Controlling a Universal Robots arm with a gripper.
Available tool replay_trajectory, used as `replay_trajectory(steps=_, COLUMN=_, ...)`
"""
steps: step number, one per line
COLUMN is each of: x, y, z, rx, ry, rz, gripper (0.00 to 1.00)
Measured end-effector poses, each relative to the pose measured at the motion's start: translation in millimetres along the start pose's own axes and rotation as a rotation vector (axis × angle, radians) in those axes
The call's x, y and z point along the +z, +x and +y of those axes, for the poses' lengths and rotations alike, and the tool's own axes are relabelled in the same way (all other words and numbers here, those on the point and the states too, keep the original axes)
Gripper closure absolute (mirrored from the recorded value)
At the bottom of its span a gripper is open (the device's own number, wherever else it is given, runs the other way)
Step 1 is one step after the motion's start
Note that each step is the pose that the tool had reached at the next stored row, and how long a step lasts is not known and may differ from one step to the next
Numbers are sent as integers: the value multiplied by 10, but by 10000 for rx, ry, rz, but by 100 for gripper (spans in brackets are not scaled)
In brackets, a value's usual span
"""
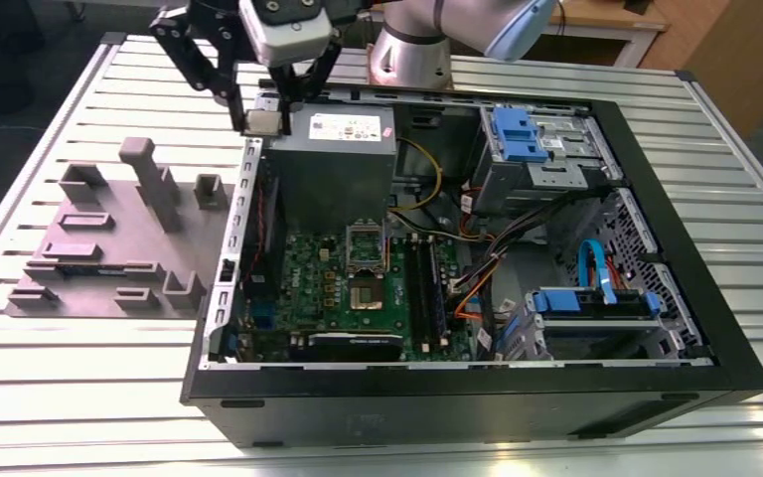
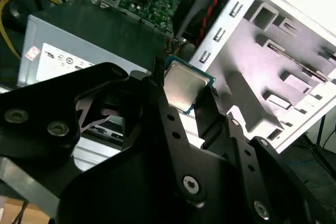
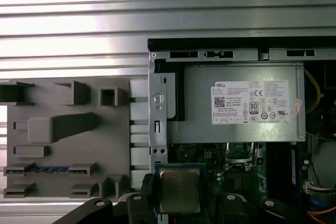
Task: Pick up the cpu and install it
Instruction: 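Pick up the cpu and move it towards the insertion slot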
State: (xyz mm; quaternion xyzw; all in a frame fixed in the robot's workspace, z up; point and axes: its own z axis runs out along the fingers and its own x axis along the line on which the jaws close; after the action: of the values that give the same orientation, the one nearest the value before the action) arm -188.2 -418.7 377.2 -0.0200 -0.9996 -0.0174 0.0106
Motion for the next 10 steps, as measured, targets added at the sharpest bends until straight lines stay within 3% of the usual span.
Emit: replay_trajectory(steps=10, x=0, y=-16, z=1, rx=1, ry=0, rz=5, gripper=53)
